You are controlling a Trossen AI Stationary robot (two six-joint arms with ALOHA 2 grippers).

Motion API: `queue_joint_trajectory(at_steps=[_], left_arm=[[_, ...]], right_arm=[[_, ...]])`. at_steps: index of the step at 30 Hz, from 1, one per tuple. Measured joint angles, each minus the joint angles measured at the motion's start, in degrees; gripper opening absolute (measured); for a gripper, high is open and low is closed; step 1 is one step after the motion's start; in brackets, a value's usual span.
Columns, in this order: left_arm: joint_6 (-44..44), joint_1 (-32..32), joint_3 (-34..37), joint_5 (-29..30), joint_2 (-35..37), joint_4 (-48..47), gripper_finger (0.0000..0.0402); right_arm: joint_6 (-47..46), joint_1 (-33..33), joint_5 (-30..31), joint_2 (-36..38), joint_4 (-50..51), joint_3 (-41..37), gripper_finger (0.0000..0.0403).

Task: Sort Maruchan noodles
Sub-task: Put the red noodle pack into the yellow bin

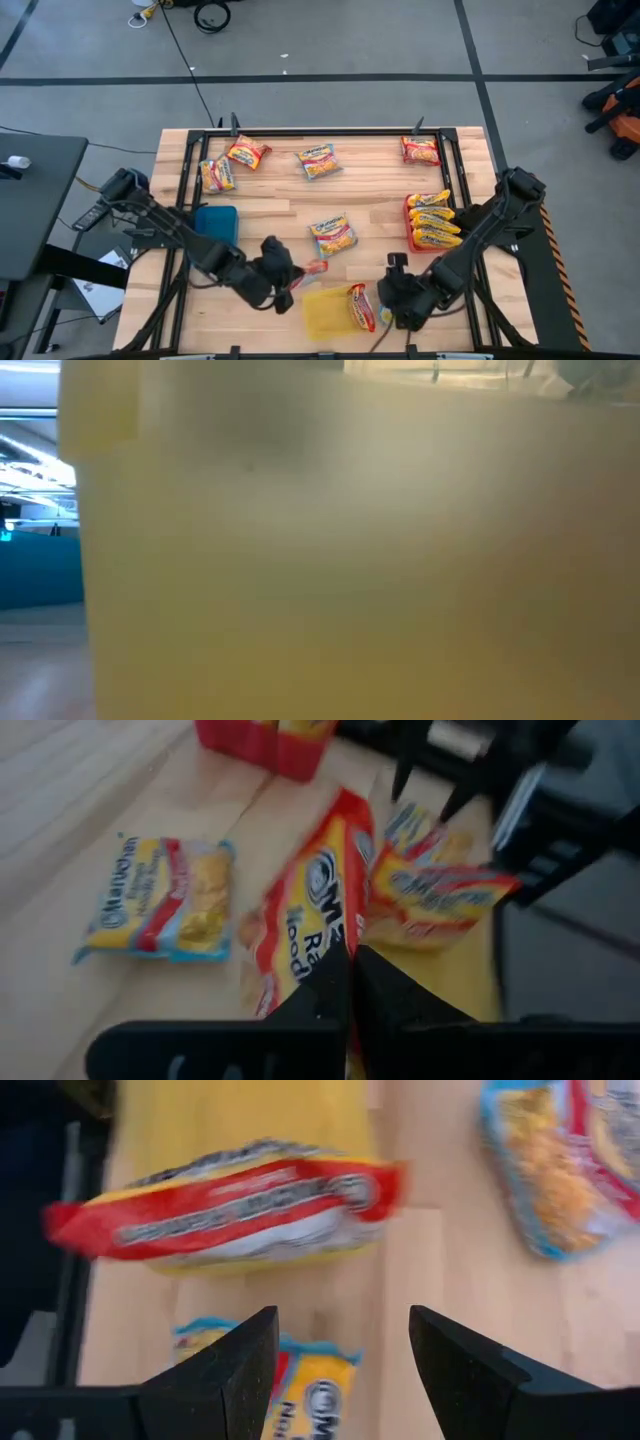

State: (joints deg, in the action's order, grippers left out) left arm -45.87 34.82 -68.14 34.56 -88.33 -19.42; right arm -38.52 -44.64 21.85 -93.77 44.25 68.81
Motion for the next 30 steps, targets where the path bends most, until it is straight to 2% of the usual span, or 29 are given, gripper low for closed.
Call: queue_joint_trajectory(at_steps=[4, 6, 9, 12, 21, 27, 30], left_arm=[[-4.7, 2.56, 0.0, 3.3, -1.27, 3.2, 0.001], [-5.98, 3.63, 0.13, 4.8, -2.08, 5.71, 0.001], [-7.89, 5.24, 0.02, 6.96, -3.06, 8.72, 0.001], [-10.59, 6.5, 0.03, 9.14, -4.82, 11.87, 0.001], [-17.55, 8.5, 0.0, 10.58, -12.69, 27.19, 0.0009], [-27.03, 8.35, 0.0, 12.21, -15.83, 27.84, 0.0011], [-30.18, 7.77, 0.0, 12.14, -17.27, 28.79, 0.0016]], right_arm=[[1.08, -1.47, 0.77, -1.24, -6.99, -3.55, 0.023], [0.64, -1.47, -1.1, -2.77, -9.4, -4.66, 0.023], [-1.04, -1.14, -4.87, -5.95, -9.83, -4.36, 0.023], [-3.67, -1.28, -5.64, -8.71, -9.72, -3.01, 0.023], [-10.65, -2.25, -3.28, -16.37, -10.18, 2.72, 0.0218], [-14.53, -2.36, -3.2, -18.73, -10.23, 4.37, 0.021], [-15.88, -2.36, -0.93, -18.52, -10.85, 4.4, 0.021]])
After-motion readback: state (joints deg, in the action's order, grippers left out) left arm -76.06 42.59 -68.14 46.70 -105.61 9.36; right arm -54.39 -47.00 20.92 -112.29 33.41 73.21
